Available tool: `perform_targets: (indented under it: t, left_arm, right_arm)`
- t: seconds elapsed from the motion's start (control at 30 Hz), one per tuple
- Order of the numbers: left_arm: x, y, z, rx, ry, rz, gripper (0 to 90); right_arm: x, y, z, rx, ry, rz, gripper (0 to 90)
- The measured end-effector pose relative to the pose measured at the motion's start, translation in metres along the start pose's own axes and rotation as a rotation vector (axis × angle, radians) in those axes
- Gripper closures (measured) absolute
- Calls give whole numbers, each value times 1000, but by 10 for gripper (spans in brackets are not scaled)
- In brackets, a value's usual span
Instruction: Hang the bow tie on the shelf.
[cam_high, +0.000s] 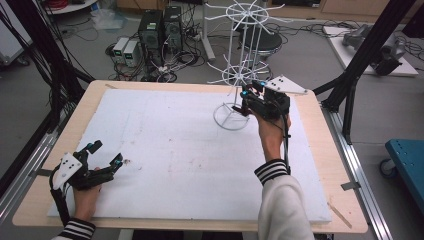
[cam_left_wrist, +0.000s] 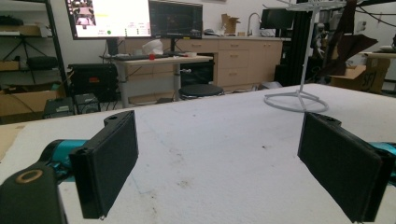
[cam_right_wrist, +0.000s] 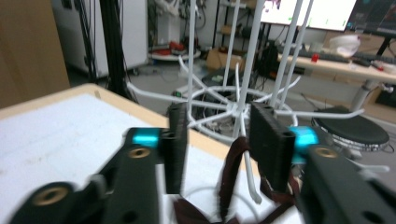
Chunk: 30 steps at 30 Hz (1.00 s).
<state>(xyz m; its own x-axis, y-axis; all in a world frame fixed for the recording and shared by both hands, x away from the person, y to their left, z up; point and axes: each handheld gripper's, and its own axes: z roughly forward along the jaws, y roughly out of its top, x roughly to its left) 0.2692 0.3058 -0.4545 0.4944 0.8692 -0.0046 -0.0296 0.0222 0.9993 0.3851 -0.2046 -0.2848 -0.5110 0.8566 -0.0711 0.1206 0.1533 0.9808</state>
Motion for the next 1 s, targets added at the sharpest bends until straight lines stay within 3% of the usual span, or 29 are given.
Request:
perform_targets:
  t: [0.13,0.23,0.3,0.4,0.67,0.83,1.0]
  left_arm:
    - [0,0,0,0,1,-2,126]
    - [0,0,0,1,1,-4,126]
    - [0,0,0,-1,1,0,126]
    - [0,0,0,0,1,0,126]
    - [0,0,0,0,3,-3,126]
    - [0,0,0,2,2,-5,126]
    - [0,0,0,1,-1,-1,126]
  right_arm:
    - [-2,-1,-1,-15,38,52,113]
    - [-3,-1,-4,-32,48,47,6]
    - [-3,-1,-6,-30,78,48,6]
    - [-1,1,-11,-16,106,8,6]
    - [8,1,-30,-43,179,-44,6]
    - [9,-14,-47,-71,217,-52,6]
    - [11,-44,-68,-85,207,-47,6]
